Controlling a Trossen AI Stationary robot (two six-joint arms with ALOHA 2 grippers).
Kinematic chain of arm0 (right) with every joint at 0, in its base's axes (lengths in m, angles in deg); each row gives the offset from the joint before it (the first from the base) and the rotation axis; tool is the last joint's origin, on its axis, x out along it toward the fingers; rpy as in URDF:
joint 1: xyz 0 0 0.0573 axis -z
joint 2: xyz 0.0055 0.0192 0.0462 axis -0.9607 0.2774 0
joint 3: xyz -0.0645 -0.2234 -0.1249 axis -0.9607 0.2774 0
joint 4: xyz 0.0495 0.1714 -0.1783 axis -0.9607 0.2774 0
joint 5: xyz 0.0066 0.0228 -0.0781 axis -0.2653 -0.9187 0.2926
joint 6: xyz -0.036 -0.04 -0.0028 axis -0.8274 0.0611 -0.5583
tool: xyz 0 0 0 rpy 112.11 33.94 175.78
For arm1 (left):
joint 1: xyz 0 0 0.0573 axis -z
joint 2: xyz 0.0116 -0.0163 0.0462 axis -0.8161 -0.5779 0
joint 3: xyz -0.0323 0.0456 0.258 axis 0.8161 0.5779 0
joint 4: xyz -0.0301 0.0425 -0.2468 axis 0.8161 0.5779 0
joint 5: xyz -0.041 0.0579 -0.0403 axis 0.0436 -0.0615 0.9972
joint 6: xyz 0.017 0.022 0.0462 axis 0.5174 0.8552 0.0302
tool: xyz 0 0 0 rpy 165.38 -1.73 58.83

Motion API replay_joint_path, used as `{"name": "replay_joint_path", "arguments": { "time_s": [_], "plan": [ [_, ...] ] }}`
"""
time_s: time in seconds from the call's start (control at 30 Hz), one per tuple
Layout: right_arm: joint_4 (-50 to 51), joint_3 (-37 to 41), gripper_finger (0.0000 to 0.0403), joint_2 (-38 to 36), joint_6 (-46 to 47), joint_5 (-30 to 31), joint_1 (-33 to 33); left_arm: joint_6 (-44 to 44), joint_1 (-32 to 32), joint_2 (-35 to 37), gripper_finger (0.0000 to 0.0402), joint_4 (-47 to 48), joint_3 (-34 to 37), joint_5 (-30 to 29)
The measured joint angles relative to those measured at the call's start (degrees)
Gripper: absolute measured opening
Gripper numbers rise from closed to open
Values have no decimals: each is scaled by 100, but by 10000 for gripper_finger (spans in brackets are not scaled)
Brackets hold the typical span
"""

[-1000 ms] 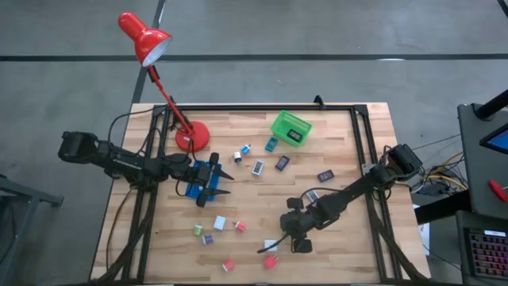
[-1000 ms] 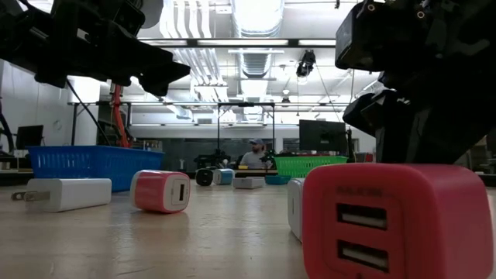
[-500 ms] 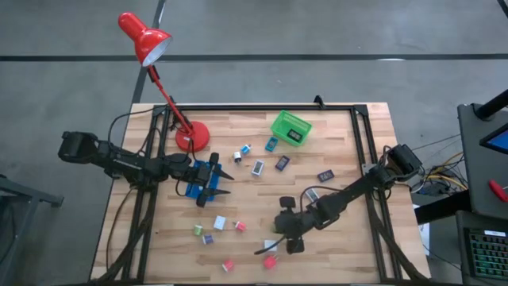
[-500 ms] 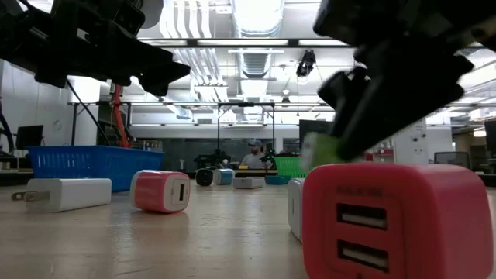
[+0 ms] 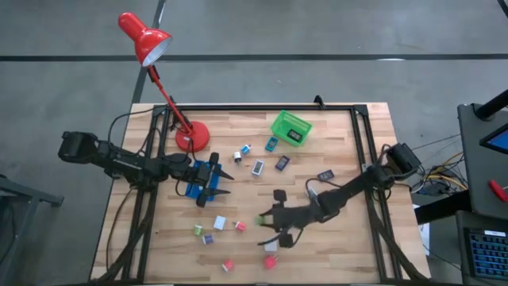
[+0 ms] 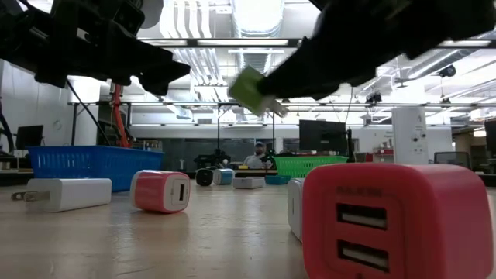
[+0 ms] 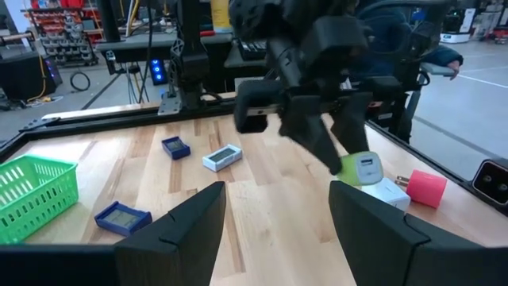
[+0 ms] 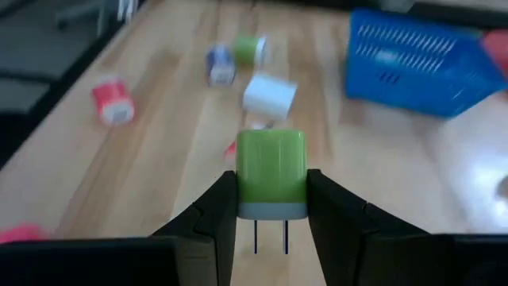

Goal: Pick & Place Office items
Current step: Put the right green charger adapter into the blue basket

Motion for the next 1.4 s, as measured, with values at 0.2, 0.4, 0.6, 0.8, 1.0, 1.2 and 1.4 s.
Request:
{"name": "replay_joint_path", "arguments": {
  "time_s": [0.2, 0.4, 0.6, 0.8, 1.0, 1.2, 1.4],
  "plan": [
    [-1779, 695, 116, 0, -219, 42, 265, 0, 0, 0, 232, -181, 1, 0],
    [-2959, 1044, 116, 8, -497, 42, 508, -5, 11, 0, 232, -540, 4, 2],
    [-4208, 999, 116, 502, -800, 18, 762, -24, 170, 0, 232, -993, 4, 4],
    [-4943, 680, 116, 1275, -837, -22, 929, -24, 295, -4, 232, -1166, 4, 4],
    [-6359, 557, 116, 1863, -1147, -163, 949, -9, 299, -96, 232, -1264, 4, 4],
    [-6391, 310, 116, 1965, -1438, -201, 940, -4, 299, -202, 232, -1278, 6, 2],
    [-6305, 230, 116, 1862, -1475, -328, 940, -4, 299, -364, 232, -1391, 4, -7]
  ]
}}
